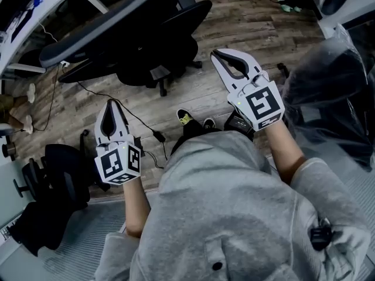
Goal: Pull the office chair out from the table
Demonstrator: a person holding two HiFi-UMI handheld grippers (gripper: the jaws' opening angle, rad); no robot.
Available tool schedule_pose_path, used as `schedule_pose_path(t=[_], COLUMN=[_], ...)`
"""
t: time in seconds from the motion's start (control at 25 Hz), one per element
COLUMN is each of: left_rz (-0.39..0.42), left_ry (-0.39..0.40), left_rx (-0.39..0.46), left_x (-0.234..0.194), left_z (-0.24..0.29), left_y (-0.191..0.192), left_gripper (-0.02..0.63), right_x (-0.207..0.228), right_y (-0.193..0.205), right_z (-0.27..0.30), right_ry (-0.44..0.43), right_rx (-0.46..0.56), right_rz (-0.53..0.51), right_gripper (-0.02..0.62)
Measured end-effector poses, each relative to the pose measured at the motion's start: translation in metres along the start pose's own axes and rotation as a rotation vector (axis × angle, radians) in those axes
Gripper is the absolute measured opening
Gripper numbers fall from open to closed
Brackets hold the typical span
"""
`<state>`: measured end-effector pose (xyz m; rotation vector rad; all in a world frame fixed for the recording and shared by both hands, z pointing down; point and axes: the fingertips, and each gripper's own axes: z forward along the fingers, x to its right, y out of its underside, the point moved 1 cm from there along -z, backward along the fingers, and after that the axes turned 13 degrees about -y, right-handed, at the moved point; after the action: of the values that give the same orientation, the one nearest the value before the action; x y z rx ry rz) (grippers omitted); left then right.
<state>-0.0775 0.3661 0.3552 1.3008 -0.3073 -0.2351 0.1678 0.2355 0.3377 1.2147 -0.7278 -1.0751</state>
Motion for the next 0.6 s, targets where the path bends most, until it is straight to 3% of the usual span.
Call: schedule_pose_path(t=[0.6], left_rz=[0.010], left_ry=[-0.006], left_rx=[-0.005], left_x=[0.016], left_z=[-0.040], left_y=[0.002], left_gripper=[0.012], right_x=[-0.018], right_y=[-0.001], right_z=[-0.030], right_ry=[-0.004], right_rx=[0.035], right_rz=[0.030], right_gripper=[0.040])
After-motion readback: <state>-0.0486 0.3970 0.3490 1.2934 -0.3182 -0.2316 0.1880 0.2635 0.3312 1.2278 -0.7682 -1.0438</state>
